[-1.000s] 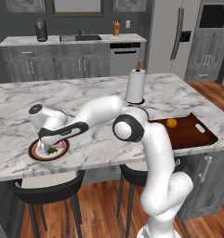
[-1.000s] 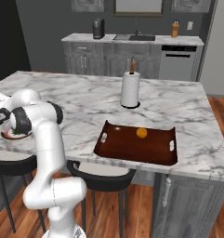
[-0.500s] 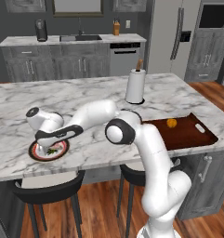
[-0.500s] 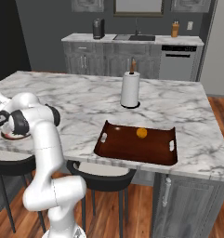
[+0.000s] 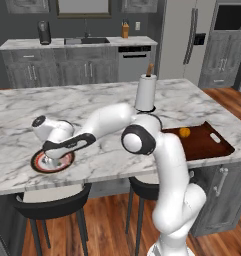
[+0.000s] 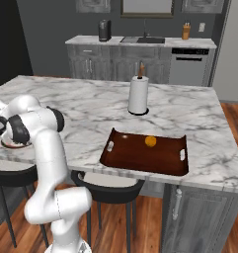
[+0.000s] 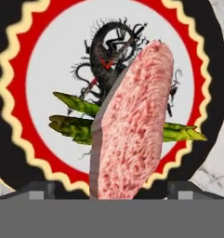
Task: Create a steak meal by picking up the steak and asparagus from the tray and placing them on the plate. Leave the orange on the tray.
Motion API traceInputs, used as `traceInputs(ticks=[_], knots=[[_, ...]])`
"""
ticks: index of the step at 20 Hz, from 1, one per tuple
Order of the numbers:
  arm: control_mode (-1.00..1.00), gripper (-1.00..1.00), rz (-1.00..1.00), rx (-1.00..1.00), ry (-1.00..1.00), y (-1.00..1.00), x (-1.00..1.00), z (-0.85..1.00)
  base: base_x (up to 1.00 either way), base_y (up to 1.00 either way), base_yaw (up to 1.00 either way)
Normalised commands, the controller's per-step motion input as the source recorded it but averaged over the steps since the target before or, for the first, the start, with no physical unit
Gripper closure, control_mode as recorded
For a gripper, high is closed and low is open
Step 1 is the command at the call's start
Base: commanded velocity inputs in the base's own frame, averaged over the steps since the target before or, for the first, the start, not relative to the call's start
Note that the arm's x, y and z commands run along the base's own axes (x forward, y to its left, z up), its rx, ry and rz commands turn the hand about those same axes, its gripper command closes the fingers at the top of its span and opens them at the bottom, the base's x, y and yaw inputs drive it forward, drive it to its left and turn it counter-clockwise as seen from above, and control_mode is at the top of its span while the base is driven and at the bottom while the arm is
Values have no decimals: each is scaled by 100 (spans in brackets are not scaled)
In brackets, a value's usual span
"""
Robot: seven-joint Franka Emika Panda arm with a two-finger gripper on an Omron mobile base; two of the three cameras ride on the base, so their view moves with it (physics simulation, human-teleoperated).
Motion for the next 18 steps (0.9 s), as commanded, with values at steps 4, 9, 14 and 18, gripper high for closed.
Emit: traceInputs(ticks=[4, 9, 14, 18], knots=[[-100, -100, -2, 0, -15, -32, -43, 33, 0, 0, 0], [-100, -100, -1, 0, -20, -32, -59, 70, 0, 0, 0], [-100, -100, -10, 3, -11, -69, -88, 58, 0, 0, 0], [-100, -100, -11, 12, -16, -72, -55, 88, 0, 0, 0]])
